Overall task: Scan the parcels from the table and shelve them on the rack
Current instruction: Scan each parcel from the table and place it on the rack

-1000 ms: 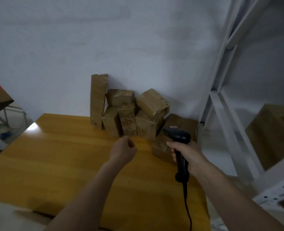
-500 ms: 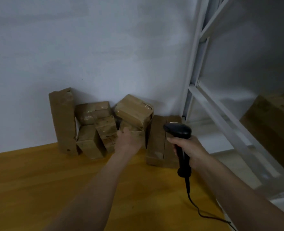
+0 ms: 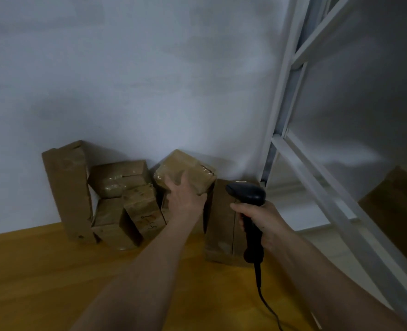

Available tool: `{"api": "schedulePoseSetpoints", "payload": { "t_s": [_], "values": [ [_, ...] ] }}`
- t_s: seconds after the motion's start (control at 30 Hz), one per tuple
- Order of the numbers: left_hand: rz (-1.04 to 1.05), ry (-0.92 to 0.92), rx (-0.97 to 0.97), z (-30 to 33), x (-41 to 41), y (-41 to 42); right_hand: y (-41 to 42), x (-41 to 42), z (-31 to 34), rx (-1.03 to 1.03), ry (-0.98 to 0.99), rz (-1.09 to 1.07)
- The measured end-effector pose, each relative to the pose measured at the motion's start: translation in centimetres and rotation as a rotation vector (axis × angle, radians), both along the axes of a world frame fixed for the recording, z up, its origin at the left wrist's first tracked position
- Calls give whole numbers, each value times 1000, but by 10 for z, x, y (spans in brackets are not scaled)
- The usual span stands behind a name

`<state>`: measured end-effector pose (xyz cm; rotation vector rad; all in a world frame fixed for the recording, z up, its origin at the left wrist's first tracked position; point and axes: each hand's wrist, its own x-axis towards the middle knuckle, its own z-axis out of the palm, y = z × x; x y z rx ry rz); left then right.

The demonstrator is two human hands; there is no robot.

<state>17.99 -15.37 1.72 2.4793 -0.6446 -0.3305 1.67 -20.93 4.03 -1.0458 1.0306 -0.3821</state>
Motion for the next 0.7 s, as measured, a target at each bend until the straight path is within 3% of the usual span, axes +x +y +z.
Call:
{"api": "schedulePoseSetpoints", "payload": {
  "t_s": [0.37,0.53,0.7],
  "values": [
    [-101,-77,-7,-17,24,51,-34,37,-30,116,66,-127],
    [-108,-161,21,-9,39,68,-32,58,-38,147,93,-86],
    [-33,-92,258,-10,13,33,-16,60,-45,161,152,-37]
  ]
}}
